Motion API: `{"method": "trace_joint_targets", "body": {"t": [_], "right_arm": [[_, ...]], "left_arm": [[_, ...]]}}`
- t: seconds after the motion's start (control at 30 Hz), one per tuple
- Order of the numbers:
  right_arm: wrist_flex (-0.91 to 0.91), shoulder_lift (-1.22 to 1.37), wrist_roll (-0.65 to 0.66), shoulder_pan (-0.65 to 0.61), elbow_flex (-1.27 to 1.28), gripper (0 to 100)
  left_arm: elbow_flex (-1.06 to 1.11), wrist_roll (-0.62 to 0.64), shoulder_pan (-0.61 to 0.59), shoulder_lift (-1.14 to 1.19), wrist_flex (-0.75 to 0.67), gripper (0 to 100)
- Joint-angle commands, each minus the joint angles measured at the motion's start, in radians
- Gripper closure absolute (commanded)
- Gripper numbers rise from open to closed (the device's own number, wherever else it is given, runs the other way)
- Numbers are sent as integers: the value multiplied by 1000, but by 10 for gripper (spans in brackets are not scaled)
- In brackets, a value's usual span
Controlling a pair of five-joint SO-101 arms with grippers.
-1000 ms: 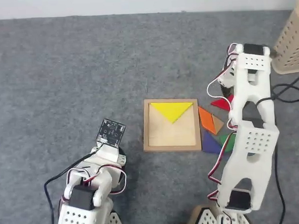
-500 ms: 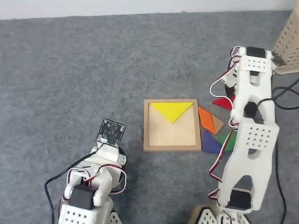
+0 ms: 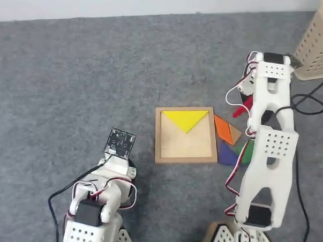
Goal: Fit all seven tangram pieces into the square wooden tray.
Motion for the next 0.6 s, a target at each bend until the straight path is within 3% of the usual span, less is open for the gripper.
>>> {"method": "trace_joint_targets", "body": {"t": [0.0, 0.23, 0.37, 0.57], "right_arm": [[16, -13, 15, 1, -41, 812], [16, -19, 147, 1, -41, 891], [18, -44, 311, -13, -41, 988], [116, -170, 471, -90, -41, 992]], "left_arm": [[-19, 6, 0, -20, 6, 988], [-19, 6, 0, -20, 6, 988], [-19, 6, 0, -20, 6, 988], [-19, 6, 0, -20, 6, 988]]}}
